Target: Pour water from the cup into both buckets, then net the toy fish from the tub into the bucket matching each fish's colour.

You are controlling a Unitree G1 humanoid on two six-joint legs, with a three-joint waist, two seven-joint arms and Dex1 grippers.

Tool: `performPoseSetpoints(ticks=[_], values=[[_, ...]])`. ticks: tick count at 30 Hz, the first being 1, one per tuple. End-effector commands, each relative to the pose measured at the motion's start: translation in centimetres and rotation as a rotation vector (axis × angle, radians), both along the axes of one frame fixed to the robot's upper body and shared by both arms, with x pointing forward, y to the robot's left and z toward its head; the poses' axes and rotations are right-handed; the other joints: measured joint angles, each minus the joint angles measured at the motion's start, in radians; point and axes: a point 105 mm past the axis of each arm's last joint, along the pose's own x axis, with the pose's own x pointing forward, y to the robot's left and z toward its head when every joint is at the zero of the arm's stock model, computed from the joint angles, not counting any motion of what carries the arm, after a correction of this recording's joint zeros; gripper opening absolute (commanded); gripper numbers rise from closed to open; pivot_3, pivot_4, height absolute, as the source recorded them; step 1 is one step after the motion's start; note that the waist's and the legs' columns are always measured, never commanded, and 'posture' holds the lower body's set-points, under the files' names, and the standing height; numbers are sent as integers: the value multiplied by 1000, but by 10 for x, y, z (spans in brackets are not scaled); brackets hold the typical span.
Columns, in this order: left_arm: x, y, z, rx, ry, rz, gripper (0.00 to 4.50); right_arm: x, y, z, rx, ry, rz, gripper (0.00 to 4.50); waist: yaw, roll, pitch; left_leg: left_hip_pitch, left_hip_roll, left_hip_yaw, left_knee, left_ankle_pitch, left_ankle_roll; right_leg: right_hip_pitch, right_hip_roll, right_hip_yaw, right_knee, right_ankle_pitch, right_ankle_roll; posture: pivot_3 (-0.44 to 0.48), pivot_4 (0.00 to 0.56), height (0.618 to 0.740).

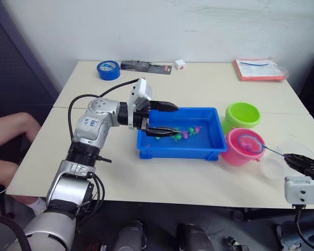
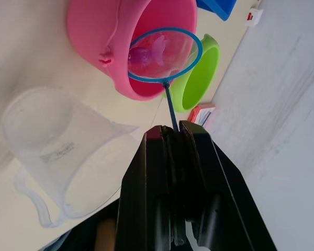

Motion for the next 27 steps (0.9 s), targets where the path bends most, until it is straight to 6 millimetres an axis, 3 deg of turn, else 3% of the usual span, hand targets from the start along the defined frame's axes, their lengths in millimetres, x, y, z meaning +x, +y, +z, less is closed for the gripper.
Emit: performPoseSetpoints(ticks=[1, 3, 5, 10, 18, 21, 22, 25, 27], values=[[-2, 3, 12, -12, -60, 9, 4500, 4, -3, 17, -1, -43, 6, 799, 0, 0, 0, 1, 0, 0, 0, 0, 0, 0, 0, 0, 0, 0, -1, 0, 150, 740], [-2, 3, 12, -13, -61, 11, 4500, -7, 12, -12, 14, 112, 96, 799, 0, 0, 0, 2, 0, 0, 0, 0, 0, 1, 0, 1, 0, 0, -1, 0, 150, 740], [-2, 3, 12, -14, -63, 13, 4500, -10, 14, -19, 29, 141, 104, 799, 5, -1, 1, 3, 0, -4, -1, 0, 0, 3, 0, 1, 0, 0, 0, 0, 150, 740], [-2, 4, 12, -18, -67, 19, 4500, 15, 0, 31, 15, -132, 20, 799, -1, 1, 2, 3, -1, -3, 0, -1, 0, 4, -1, 1, 0, 0, 0, 0, 150, 740], [0, 6, 12, -15, -70, 30, 4500, 14, 5, 35, 34, -118, 44, 799, 3, 1, 2, 6, -1, -5, -1, -1, -1, 7, -1, 1, 1, -1, -1, 0, 150, 740], [0, 8, 8, -1, -67, 36, 4500, 15, 12, 48, 290, -150, 6, 799, 2, 0, 2, 6, -1, -4, -1, -1, 0, 7, -1, 1, 1, 1, 3, 0, 150, 740], [3, 11, 3, 13, -59, 48, 4500, 15, 23, 47, 473, -101, 1, 799, 2, 1, 2, 6, -1, -4, -1, -1, 0, 7, -1, 1, 1, 1, 3, 0, 150, 740], [6, 17, -5, 38, -53, 73, 4500, 16, 46, 44, 803, 30, -20, 799, 0, 0, 3, 8, 0, -4, -1, -1, 0, 7, -1, 2, 6, 2, 4, 0, 150, 740], [7, 20, -5, 37, -52, 83, 4500, 21, 66, 39, 1162, 144, -70, 799, -2, 0, 3, 10, 1, -4, -1, -1, 0, 7, -1, 2, 9, 2, 5, 0, 150, 740]])
